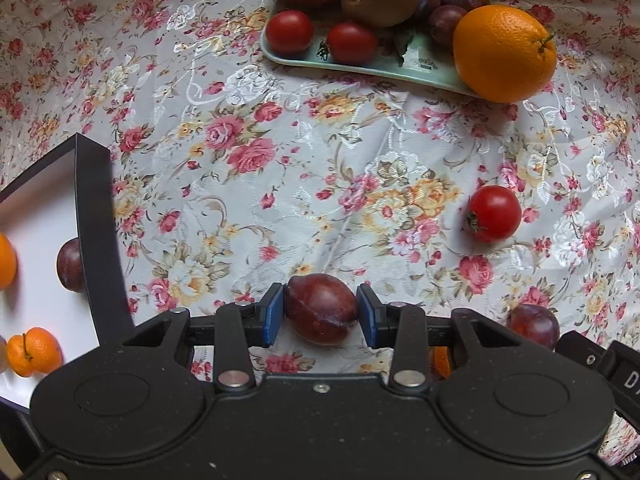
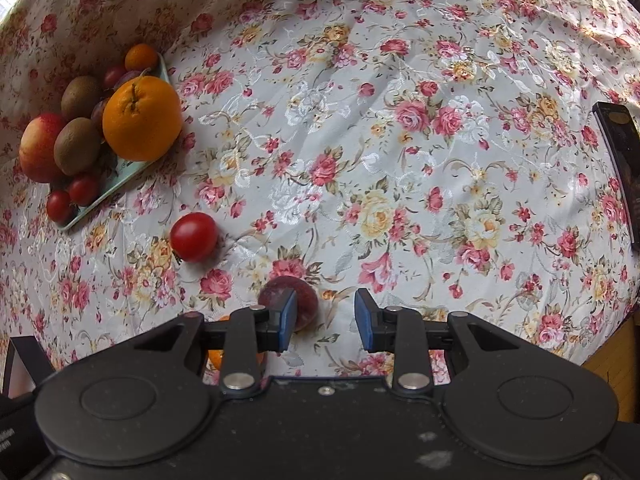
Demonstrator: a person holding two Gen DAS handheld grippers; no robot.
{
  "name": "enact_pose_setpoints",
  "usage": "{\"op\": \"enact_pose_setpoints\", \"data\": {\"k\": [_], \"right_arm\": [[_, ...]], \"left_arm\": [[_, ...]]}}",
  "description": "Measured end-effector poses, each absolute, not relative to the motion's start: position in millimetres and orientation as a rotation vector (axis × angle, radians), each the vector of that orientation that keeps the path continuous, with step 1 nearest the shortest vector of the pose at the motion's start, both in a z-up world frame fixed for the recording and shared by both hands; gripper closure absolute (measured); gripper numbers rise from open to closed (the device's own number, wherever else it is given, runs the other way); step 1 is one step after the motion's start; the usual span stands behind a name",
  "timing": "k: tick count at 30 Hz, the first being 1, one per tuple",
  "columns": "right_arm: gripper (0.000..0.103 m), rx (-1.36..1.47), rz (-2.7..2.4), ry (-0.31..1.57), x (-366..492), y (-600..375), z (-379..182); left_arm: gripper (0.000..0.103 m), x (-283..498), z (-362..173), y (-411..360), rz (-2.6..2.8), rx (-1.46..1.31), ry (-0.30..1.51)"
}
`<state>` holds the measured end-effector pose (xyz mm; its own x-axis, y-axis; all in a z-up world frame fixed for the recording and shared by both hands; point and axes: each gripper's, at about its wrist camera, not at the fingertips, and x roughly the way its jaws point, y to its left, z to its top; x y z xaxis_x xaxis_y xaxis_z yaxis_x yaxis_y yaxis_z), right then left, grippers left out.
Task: Organize fruits
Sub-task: 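Grasp the other dark plum with the right gripper while the left gripper lifts its plum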
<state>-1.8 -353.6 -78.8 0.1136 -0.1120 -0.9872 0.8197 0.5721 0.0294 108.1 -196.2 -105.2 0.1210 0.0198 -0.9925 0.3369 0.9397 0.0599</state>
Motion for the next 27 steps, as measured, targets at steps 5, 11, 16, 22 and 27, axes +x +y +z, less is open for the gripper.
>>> {"op": "enact_pose_setpoints", "data": {"k": [5,11,16,22,27], "right_arm": [[0.068,0.634,-0.826,1.194,4.3,-340.5,-79.5],[0.062,0.647,-0.806,1.237,10.2,-334.3,-89.5],[0.051,0.676,-0.802,1.284,11.6,-333.3,-96.4],[0.055,0.652,-0.815,1.331,14.4,-330.1,-109.6],[0.064,0.651,-0.817,1.335,12.9,-328.8,-109.6]], "left_arm": [[0.056,113.5,-105.4,-187.0,-0.247,0.293,1.448],[0.057,116.7,-106.9,-181.5,-0.260,0.279,1.456],[0.058,117.5,-102.8,-183.1,-0.265,0.278,1.457],[0.058,116.9,-99.9,-195.2,-0.285,0.304,1.440],[0.058,121.6,-100.5,-195.0,-0.286,0.289,1.445]]}}
